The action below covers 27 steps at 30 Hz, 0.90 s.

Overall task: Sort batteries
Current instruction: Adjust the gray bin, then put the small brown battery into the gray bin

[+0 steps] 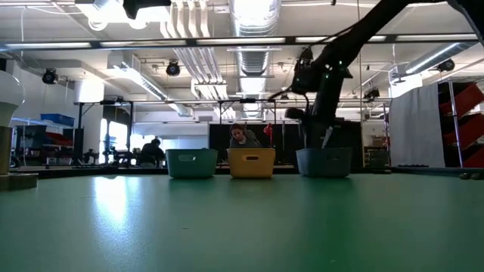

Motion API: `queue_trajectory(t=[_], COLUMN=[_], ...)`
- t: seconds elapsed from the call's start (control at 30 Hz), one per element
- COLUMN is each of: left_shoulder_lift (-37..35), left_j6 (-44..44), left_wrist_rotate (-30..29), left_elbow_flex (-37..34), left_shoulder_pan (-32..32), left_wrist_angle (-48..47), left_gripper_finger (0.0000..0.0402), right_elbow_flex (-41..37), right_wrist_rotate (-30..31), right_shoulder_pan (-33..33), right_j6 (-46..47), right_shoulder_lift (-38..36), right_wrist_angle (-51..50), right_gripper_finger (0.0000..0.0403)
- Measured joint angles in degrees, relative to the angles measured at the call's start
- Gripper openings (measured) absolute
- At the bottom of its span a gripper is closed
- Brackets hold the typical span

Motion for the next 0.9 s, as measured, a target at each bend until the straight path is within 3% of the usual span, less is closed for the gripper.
queue_trajectory(t=[0.1,0.23,0.37,0.63,0.77,0.9], left_shoulder_lift=[0.0,0.0,0.0,-1.0,-3.3,-6.3], left_j6=[0.0,0.4,1.0,1.9,3.8,4.6], left_wrist_rotate=[0.0,0.0,0.0,0.0,0.0,0.0], left_elbow_flex=[0.0,0.0,0.0,-0.1,-0.1,-0.1], left_shoulder_pan=[0.0,0.0,0.0,0.0,0.0,0.0], left_wrist_angle=[-0.4,-0.4,-0.4,-3.0,-6.4,-7.2], left_gripper_finger=[0.0117,0.0117,0.0117,0.0117,0.0117,0.0117], right_elbow_flex=[2.9,6.6,6.5,1.4,-1.5,-4.1], right_wrist_rotate=[2.6,11.6,13.4,30.3,31.2,27.9], right_shoulder_pan=[0.2,-1.7,-5.8,-7.4,-7.8,-9.2], right_j6=[-3.1,-5.8,-2.0,28.4,45.8,54.2], right_shoulder_lift=[-2.2,-4.0,-4.4,-4.5,-4.3,-3.0], right_wrist_angle=[-4.2,-12.4,-13.4,-11.6,-11.6,-11.5], right_gripper_finger=[0.0186,0.0191,0.0188,0.0170,0.0165,0.0160])
